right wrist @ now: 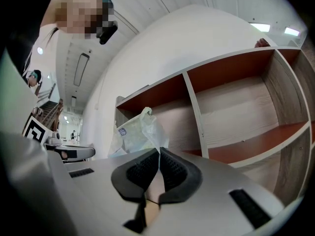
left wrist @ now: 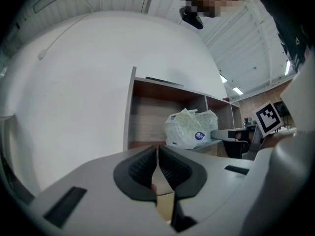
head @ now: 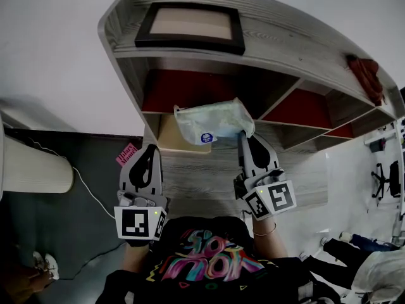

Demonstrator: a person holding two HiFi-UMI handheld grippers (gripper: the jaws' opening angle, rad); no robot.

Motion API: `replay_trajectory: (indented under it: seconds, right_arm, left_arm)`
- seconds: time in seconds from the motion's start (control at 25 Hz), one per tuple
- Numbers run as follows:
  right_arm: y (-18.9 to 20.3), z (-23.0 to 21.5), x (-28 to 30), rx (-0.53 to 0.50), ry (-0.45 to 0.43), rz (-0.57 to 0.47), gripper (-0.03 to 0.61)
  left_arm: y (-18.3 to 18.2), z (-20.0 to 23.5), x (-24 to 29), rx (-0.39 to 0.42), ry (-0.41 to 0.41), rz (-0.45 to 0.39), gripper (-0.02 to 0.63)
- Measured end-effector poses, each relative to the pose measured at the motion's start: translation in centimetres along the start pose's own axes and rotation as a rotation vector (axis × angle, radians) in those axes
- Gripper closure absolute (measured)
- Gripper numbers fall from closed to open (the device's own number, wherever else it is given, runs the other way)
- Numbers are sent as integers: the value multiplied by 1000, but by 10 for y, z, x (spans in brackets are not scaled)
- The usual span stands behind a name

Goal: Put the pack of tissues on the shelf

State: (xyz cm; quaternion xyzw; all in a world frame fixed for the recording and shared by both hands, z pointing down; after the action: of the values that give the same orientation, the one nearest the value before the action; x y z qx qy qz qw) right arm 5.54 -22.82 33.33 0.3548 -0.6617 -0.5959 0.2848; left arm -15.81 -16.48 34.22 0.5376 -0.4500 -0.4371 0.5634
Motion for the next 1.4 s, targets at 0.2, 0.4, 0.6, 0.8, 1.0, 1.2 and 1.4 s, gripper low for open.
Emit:
replay_trajectory:
  seconds: [0.2, 0.4, 0.6, 0.8, 1.0, 1.2, 1.4]
  right_arm:
    - [-5, -1, 10, -4, 12, -13, 560]
    - [-9, -2, 21, -26, 48, -38, 560]
    - [-10, -6, 33, -37, 69, -61, 560]
    - [-10, -12, 45, -46, 87, -72, 560]
    - [-7, -12, 56, -72, 105, -61, 560]
    - [-7, -9, 67, -101, 130, -29, 560]
    - [-5, -15, 75, -101, 162, -16, 560]
  left_arm:
    - [2, 0, 2, -7, 7, 10, 580]
    - [6, -4, 4, -16, 19, 16, 580]
    - [9, -9, 4, -19, 30, 25, 580]
    - [11, -9, 3, -20, 25, 27, 580]
    - [13, -9, 1, -20, 18, 30, 580]
    - [14, -12, 1, -20, 21, 34, 580]
    - [14, -15, 0, -20, 20, 37, 580]
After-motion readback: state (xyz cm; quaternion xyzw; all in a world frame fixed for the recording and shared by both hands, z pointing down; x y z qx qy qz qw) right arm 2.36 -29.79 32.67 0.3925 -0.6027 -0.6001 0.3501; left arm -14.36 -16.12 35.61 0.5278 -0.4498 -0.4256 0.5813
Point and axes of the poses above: the fingertips, and each gripper's own axes: x forward along the fingers, z to its left, y out of its underside, the point moved 3 cm from there along -x, backward along the fingers, and after that the axes turned 1 degree about z, right-handed, at the moved point
